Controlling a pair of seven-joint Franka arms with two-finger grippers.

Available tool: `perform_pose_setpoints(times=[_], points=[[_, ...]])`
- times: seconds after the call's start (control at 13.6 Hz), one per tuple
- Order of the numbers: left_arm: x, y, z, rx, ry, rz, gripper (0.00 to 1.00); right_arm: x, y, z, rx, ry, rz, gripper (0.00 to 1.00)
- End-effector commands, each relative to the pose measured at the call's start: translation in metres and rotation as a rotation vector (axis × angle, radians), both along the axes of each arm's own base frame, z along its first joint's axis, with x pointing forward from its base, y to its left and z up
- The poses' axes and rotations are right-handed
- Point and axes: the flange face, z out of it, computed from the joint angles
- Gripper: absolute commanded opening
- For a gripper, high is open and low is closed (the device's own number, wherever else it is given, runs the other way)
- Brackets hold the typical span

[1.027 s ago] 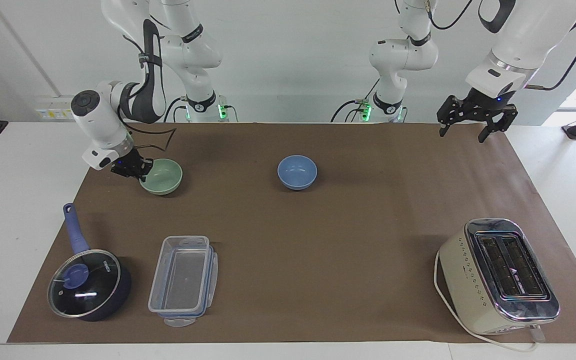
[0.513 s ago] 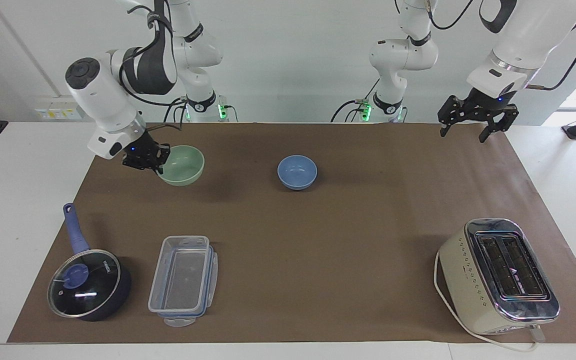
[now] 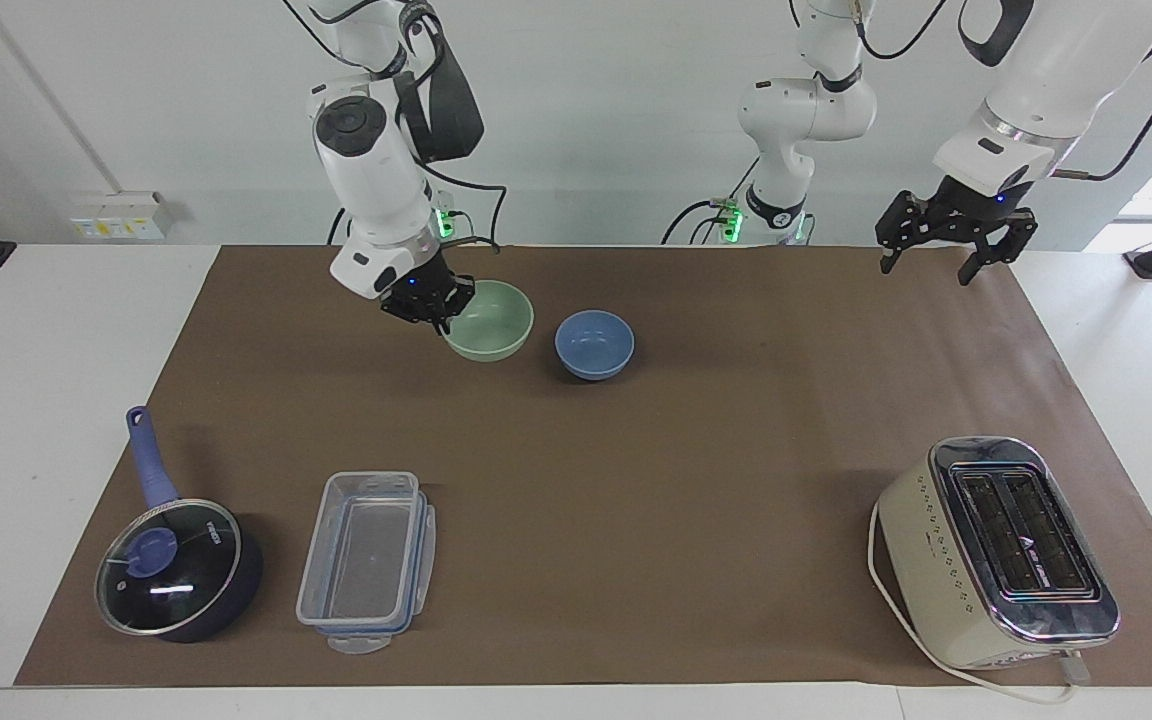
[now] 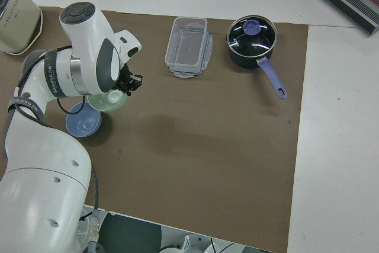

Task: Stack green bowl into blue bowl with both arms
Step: 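Lift the green bowl with the right gripper and carry it over the blue bowl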

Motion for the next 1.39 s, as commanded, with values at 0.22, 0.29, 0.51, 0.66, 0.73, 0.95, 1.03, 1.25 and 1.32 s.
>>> perform_pose_setpoints(times=[0.22,0.29,0.51,0.66,0.73,0.95,1.03,1.25,1.32], points=[[0.001,0.004,0.003,0.009,0.010,-0.004,1.00,-0.021,0.086,-0.047,0.026,-0.009,-0.018,0.00],[0.001,0.004,0.003,0.009,0.010,-0.004,1.00,-0.024,0.093,-0.056,0.031,-0.018,-0.031,0.00],[0.002,0.004,0.003,0.009,0.010,-0.002,1.00,-0.044,0.108,-0.075,0.034,0.019,-0.018,0.00],[0.001,0.004,0.003,0.009,0.010,-0.004,1.00,-0.052,0.114,-0.080,0.059,0.038,-0.028,0.00],[0.002,0.004,0.003,0.009,0.010,-0.002,1.00,-0.057,0.114,-0.084,0.063,0.051,-0.028,0.00],[0.002,0.004,0.003,0.009,0.010,-0.002,1.00,-0.055,0.115,-0.090,0.073,0.031,-0.040,0.00],[0.002,0.004,0.003,0.009,0.010,-0.002,1.00,-0.055,0.117,-0.095,0.075,0.021,-0.039,0.00],[0.001,0.004,0.003,0.009,0.010,-0.004,1.00,-0.060,0.126,-0.102,0.085,0.026,-0.036,0.00],[0.002,0.004,0.003,0.009,0.010,-0.002,1.00,-0.061,0.126,-0.102,0.088,0.027,-0.038,0.00]])
